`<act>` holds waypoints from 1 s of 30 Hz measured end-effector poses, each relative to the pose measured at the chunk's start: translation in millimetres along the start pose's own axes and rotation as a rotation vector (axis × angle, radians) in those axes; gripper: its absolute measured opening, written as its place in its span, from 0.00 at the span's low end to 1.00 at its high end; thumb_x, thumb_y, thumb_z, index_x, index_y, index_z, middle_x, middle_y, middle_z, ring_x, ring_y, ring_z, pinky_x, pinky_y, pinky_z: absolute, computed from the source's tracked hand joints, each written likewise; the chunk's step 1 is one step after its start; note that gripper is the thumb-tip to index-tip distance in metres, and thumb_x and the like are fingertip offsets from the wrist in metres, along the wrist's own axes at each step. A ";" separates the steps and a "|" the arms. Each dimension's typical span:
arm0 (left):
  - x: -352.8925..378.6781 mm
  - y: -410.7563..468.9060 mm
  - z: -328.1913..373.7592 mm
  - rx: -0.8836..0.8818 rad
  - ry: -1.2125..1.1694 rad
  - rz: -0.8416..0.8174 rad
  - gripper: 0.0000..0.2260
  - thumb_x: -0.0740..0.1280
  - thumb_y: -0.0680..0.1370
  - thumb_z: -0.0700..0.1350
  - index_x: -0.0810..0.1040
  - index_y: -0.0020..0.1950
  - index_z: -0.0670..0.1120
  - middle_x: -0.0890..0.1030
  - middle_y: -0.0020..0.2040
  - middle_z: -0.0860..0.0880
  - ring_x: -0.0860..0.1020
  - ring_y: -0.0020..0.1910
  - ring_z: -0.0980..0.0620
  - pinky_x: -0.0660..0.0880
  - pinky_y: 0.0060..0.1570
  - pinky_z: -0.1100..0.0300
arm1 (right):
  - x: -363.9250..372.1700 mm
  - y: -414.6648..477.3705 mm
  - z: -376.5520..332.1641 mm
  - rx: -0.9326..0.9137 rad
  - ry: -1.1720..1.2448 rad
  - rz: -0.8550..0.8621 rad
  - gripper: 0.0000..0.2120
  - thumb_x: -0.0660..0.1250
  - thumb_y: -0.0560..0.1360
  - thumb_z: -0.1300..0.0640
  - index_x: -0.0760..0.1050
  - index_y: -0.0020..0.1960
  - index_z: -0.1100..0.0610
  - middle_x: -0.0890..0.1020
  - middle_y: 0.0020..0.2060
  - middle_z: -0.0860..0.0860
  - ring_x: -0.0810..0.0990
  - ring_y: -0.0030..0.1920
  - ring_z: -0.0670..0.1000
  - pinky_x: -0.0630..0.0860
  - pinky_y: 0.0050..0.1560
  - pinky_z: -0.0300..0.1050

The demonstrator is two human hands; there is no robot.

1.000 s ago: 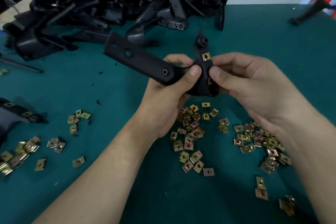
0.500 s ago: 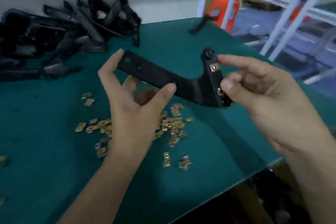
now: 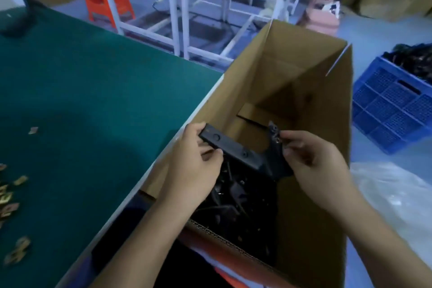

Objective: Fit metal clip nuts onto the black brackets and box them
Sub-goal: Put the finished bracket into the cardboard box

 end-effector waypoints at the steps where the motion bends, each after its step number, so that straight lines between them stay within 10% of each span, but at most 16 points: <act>1: 5.6 3.0 -11.7 -0.048 0.031 -0.032 0.23 0.71 0.78 0.40 0.69 0.68 0.58 0.80 0.56 0.58 0.80 0.54 0.66 0.73 0.42 0.77 | 3.2 -1.4 9.3 0.018 -0.042 -0.030 0.14 0.67 0.80 0.58 0.79 0.61 0.42 0.81 0.46 0.37 0.80 0.47 0.35 0.73 0.42 0.28; 9: 17.3 3.5 -64.0 -0.246 0.534 -0.276 0.18 0.69 0.78 0.48 0.71 0.65 0.62 0.80 0.45 0.59 0.81 0.43 0.60 0.81 0.48 0.55 | 48.8 -13.5 66.3 0.170 -0.307 -0.416 0.20 0.61 0.82 0.63 0.71 0.72 0.51 0.83 0.49 0.46 0.79 0.36 0.38 0.71 0.29 0.28; 13: 8.5 -6.7 -65.6 -0.254 0.697 -0.370 0.16 0.68 0.80 0.51 0.74 0.68 0.59 0.77 0.49 0.59 0.78 0.44 0.60 0.78 0.45 0.60 | 58.1 -15.2 70.0 0.249 -0.336 -0.498 0.24 0.58 0.81 0.67 0.68 0.76 0.54 0.83 0.53 0.49 0.84 0.49 0.46 0.82 0.41 0.38; 16: -1.1 -15.8 -46.1 -0.191 0.631 -0.340 0.12 0.68 0.80 0.51 0.76 0.63 0.61 0.81 0.56 0.55 0.80 0.54 0.59 0.79 0.58 0.53 | 66.6 -8.8 39.5 0.155 -0.308 -0.429 0.23 0.59 0.82 0.66 0.70 0.75 0.53 0.82 0.59 0.49 0.82 0.54 0.44 0.77 0.41 0.27; 21: -36.1 -35.0 21.5 0.038 0.374 -0.125 0.10 0.66 0.79 0.47 0.79 0.58 0.60 0.82 0.54 0.61 0.80 0.54 0.67 0.79 0.58 0.59 | 91.8 -7.7 -66.6 -0.215 -0.056 -0.349 0.18 0.65 0.79 0.61 0.79 0.63 0.43 0.82 0.50 0.34 0.80 0.52 0.35 0.77 0.53 0.31; 30: -257.0 -107.5 78.5 0.279 0.575 0.639 0.13 0.68 0.74 0.31 0.83 0.53 0.47 0.82 0.50 0.56 0.78 0.52 0.62 0.72 0.55 0.71 | 226.7 -52.0 -296.5 -0.788 0.263 -0.533 0.21 0.66 0.74 0.61 0.78 0.64 0.48 0.81 0.56 0.39 0.81 0.55 0.41 0.75 0.58 0.35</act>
Point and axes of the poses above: each hand's wrist, its own y-axis towards the middle knuckle, its own x-axis out of the palm, z = x × y, the point moved 7 cm from there along y, towards the middle knuckle
